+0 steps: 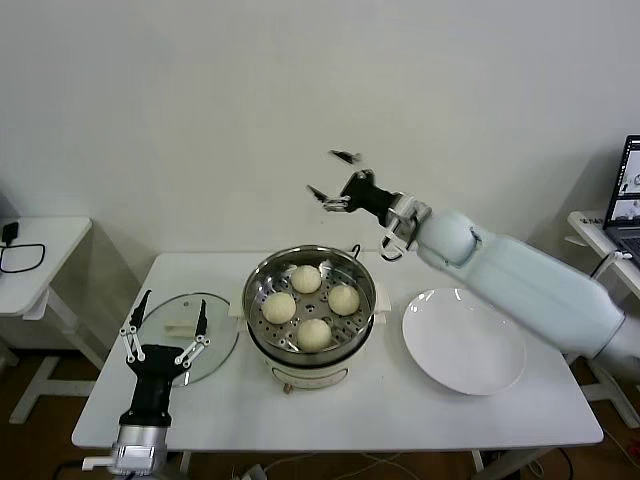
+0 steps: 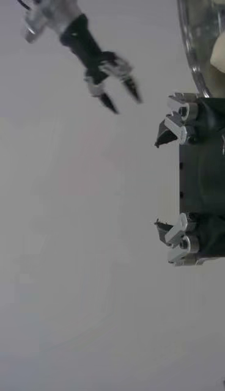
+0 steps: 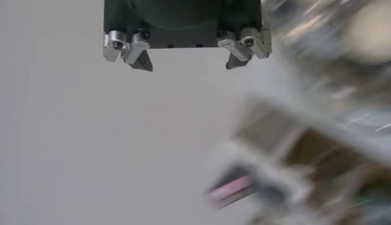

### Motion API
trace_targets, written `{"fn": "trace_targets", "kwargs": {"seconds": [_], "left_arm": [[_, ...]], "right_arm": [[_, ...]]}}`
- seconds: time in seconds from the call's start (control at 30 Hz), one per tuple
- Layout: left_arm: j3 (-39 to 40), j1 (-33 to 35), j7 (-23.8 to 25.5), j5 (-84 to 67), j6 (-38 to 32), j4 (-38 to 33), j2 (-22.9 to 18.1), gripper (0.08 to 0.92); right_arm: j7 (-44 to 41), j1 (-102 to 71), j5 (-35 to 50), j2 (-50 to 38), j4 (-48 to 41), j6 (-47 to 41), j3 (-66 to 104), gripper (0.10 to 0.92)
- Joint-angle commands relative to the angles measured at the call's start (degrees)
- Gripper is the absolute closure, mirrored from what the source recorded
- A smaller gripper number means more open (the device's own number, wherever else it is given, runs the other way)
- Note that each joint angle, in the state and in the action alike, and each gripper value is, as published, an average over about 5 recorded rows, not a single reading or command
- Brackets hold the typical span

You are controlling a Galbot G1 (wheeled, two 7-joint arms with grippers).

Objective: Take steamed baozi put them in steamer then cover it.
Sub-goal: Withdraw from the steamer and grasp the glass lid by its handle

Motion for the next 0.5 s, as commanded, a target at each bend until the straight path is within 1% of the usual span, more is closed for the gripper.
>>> {"fn": "trace_targets", "kwargs": {"seconds": [0.03, 0.23, 0.5], "left_arm": [[-0.77, -5.99, -2.86, 18.00, 2.11, 10.49, 3.23, 0.177], [-1.28, -6.93, -3.33, 29.34, 2.17, 16.14, 6.47, 0.177], [-2.24, -6.91, -3.09, 44.63, 4.91, 23.74, 9.42, 0.177]], "right_arm": [[15.85, -44.21, -4.01, 2.14, 6.98, 6.18, 45.27, 0.203], [12.68, -57.20, -6.46, 8.16, 7.65, 7.29, 58.58, 0.203], [9.84, -66.76, -8.47, 12.34, 9.51, 6.16, 66.32, 0.203]]}}
